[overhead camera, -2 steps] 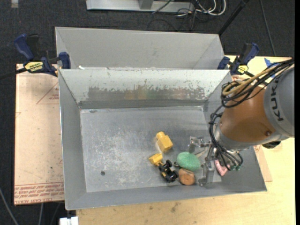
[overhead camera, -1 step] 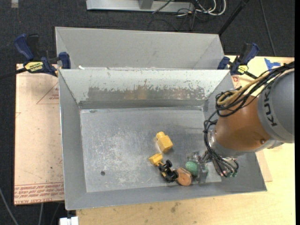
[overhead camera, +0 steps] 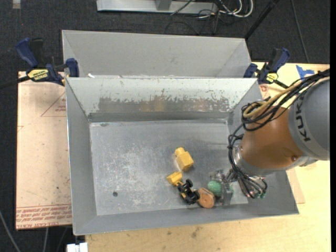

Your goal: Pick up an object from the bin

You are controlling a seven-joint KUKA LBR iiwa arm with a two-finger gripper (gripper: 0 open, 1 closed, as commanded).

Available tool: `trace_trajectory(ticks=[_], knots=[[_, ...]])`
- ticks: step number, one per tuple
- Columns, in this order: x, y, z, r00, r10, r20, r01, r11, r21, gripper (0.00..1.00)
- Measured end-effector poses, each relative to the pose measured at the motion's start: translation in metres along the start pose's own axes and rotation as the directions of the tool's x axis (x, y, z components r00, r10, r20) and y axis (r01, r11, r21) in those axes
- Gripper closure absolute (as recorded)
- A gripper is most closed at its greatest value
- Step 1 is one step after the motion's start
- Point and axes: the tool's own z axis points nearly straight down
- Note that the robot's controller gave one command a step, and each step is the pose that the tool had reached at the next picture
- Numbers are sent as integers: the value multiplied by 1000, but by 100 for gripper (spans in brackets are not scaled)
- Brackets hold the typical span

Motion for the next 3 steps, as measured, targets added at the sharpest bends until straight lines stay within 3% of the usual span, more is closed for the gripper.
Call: trace_trajectory(ticks=[1,2,3], knots=[[-12,-17,-108,999,-38,-2,38,999,0,100],[-12,-17,-108,999,-39,-2,39,999,0,100],[-38,-37,-157,1000,-23,-2,23,1000,-1,100]])
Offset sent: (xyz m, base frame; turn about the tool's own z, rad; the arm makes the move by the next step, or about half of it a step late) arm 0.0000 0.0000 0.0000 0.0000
